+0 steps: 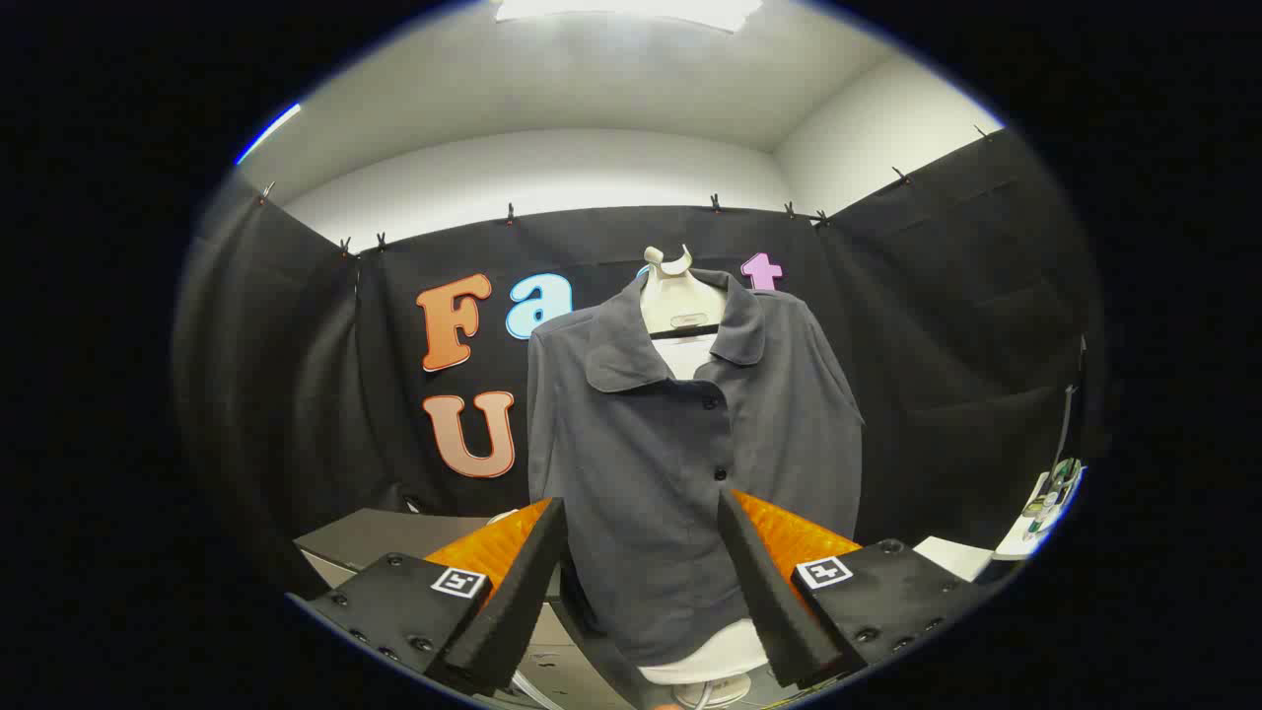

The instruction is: Iron the clothes twice with a garment steamer, once on the left side and once on the right side.

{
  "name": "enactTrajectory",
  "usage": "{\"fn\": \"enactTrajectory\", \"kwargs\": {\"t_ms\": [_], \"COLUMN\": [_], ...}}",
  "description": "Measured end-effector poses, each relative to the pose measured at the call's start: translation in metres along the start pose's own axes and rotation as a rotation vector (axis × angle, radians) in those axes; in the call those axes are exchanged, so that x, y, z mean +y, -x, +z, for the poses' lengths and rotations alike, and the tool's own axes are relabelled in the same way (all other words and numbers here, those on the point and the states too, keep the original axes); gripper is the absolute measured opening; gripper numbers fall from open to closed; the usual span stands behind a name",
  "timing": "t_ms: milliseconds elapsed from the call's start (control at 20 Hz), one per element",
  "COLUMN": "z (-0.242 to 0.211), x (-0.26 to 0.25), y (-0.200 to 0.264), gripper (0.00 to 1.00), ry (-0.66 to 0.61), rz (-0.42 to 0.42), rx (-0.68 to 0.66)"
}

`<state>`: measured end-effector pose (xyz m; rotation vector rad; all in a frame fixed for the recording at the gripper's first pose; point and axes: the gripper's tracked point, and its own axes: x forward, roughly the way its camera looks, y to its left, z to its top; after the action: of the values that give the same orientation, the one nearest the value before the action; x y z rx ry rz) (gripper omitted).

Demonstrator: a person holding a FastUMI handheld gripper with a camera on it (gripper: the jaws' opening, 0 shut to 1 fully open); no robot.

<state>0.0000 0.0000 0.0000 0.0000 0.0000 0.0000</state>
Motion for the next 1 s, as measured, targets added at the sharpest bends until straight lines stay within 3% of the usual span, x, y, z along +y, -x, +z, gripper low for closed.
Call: {"fn": "enactTrajectory", "kwargs": {"t_ms": [1000], "z": [-0.011], "x": [0.023], "y": [-0.015], "gripper": [0.98], "ry": [-0.032], "rz": [-0.008], "rx": [0.038]}}
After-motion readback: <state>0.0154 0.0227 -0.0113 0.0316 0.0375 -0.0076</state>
